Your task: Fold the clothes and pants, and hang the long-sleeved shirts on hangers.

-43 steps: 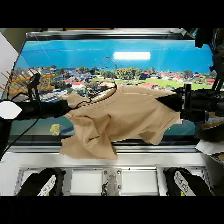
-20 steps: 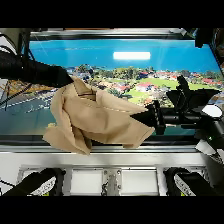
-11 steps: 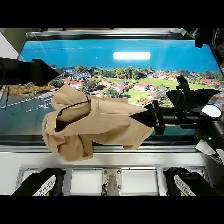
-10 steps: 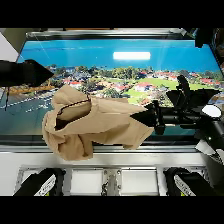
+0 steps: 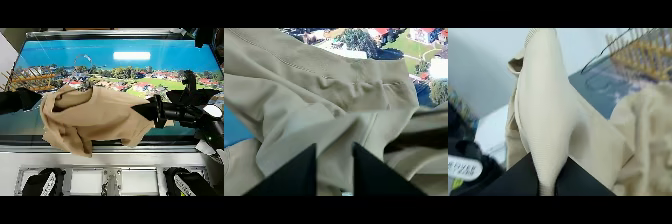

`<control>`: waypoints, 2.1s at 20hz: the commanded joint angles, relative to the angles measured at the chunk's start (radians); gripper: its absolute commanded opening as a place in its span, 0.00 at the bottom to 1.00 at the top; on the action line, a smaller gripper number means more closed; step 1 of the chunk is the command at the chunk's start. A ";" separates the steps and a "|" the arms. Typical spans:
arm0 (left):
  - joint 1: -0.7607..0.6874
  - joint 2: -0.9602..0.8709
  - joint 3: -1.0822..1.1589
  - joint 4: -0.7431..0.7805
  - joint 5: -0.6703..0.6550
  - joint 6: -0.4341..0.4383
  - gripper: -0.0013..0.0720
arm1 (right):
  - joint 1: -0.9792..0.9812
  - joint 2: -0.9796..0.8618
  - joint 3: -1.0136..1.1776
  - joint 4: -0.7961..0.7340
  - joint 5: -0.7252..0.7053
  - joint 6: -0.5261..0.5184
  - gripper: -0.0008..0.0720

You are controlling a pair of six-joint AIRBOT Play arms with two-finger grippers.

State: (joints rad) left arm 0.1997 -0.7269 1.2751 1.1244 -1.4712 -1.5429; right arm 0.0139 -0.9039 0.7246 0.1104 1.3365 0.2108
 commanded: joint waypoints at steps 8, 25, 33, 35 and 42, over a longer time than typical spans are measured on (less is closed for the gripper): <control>0.011 0.086 -0.050 -0.002 0.132 0.008 0.04 | -0.326 0.090 0.164 0.084 -0.267 0.003 0.03; -0.447 -0.210 -0.047 0.007 0.354 0.008 0.04 | -0.956 0.177 0.527 -0.711 -0.922 0.520 0.03; -0.446 -0.240 -0.047 0.009 0.354 0.011 0.04 | -1.137 0.045 0.805 -0.949 -0.921 0.759 0.03; -0.446 -0.240 -0.047 0.008 0.354 0.010 0.04 | -1.157 0.032 0.843 -0.949 -0.919 0.760 0.03; -0.446 -0.235 -0.048 0.007 0.354 0.010 0.04 | -1.160 0.034 0.867 -0.965 -0.929 0.759 0.03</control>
State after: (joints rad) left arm -0.2455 -0.9638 1.2270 1.1301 -1.1179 -1.5314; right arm -1.1416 -0.8700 1.5803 -0.8375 0.4149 0.9623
